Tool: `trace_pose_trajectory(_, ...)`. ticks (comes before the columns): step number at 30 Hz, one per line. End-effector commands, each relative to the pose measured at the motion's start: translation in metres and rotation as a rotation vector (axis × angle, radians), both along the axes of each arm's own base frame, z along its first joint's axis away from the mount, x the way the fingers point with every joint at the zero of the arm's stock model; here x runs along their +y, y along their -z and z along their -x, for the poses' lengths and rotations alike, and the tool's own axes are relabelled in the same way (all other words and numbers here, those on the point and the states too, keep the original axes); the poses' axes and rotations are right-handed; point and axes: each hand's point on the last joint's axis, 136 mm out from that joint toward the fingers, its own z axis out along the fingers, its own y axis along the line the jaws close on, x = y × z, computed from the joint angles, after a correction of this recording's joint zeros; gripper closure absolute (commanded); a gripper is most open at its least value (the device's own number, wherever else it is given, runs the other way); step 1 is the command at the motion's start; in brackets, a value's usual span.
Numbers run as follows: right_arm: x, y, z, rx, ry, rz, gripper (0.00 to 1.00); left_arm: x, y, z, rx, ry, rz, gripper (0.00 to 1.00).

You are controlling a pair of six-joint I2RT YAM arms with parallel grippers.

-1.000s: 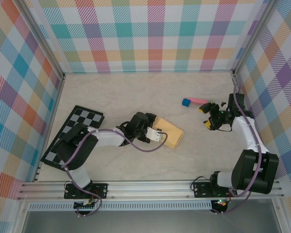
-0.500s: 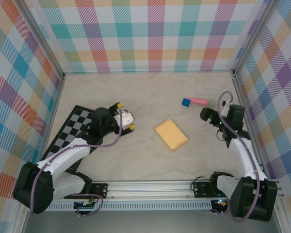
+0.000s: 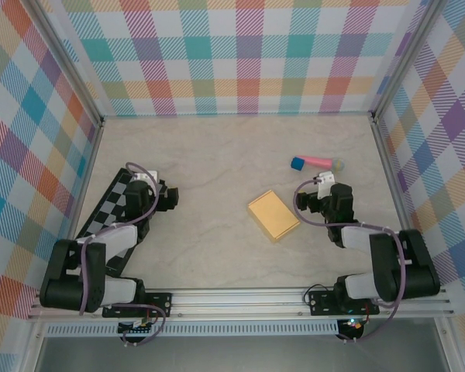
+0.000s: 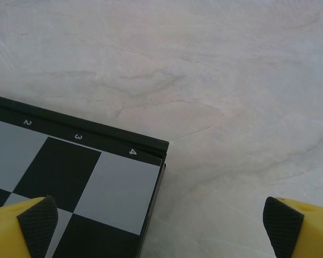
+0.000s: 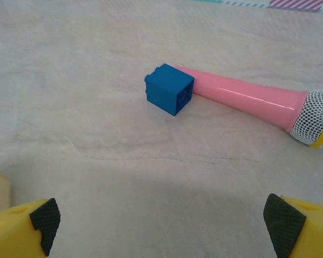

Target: Fold the paper box

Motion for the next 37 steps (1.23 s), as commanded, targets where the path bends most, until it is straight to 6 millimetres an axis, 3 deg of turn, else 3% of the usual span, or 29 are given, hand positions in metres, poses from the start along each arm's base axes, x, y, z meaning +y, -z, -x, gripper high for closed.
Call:
trace_pose_trajectory(1, -0.018, -0.033, -0.024, -0.158, 0.085, -0.043, 0.0, 0.005, -0.019, -0.021, -0.147, -0.03, 0.021, 0.0)
trace_pose_trajectory(6, -0.03, -0.021, -0.034, -0.132, 0.136, -0.077, 0.0, 0.008, 0.004, -0.029, -0.148, -0.026, 0.043, 0.0)
trace_pose_trajectory(9, -0.06, -0.016, -0.036, -0.099, 0.306, -0.1, 0.0, 0.01, 0.008, -0.033, -0.103, -0.036, 0.04, 0.0)
trace_pose_trajectory(23, -0.058, -0.017, -0.037, -0.091, 0.288, -0.103, 0.0, 0.013, 0.008, -0.033, -0.097, -0.056, 0.034, 0.0)
trace_pose_trajectory(28, -0.044, -0.015, -0.04, -0.066, 0.198, -0.107, 0.0, 0.013, 0.008, -0.033, -0.099, -0.056, 0.033, 0.0)
trace_pose_trajectory(37, -0.043, -0.015, -0.04, -0.067, 0.188, -0.113, 0.0, 0.013, 0.008, -0.033, -0.097, -0.056, 0.035, 0.0)
